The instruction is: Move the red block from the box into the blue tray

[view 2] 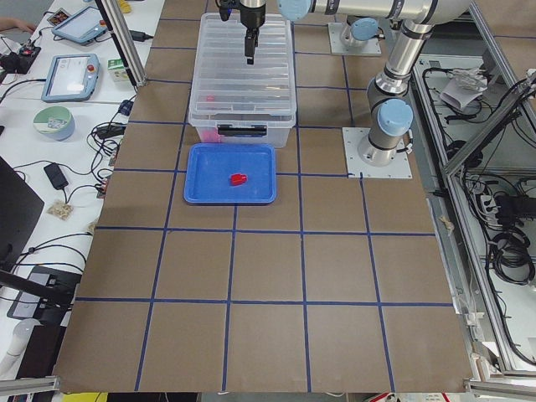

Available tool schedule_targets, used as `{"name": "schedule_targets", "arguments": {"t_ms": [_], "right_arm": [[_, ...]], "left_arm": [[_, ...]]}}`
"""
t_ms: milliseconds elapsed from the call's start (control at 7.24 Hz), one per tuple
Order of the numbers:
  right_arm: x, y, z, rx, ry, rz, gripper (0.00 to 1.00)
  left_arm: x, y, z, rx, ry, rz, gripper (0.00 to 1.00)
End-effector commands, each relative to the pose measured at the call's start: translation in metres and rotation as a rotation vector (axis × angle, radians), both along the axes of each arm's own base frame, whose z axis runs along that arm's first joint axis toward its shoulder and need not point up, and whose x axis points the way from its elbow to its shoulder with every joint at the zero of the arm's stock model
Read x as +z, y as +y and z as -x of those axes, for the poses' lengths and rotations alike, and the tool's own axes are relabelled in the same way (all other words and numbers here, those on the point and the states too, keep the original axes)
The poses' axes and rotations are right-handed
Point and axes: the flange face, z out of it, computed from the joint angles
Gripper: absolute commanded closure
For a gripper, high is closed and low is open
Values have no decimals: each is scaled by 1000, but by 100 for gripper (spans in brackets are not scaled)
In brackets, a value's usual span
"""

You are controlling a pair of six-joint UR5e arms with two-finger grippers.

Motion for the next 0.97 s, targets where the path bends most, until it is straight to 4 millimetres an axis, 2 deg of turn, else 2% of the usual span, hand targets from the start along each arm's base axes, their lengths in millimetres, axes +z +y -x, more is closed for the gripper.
{"name": "schedule_targets", "arguments": {"t_ms": [0, 138, 276, 829], "right_arm": [[87, 25, -43, -44, -1, 27, 0], [105, 31, -63, -44, 1, 27, 0], [105, 38, -74, -20, 0, 12, 0], [106, 40, -74, -8, 8, 15, 0]], "left_arm": [[7, 4, -3, 7, 6, -3, 0], [8, 5, -2, 5, 6, -1, 0], [8, 5, -3, 6, 8, -1, 0], [8, 5, -3, 7, 6, -1, 0]]}}
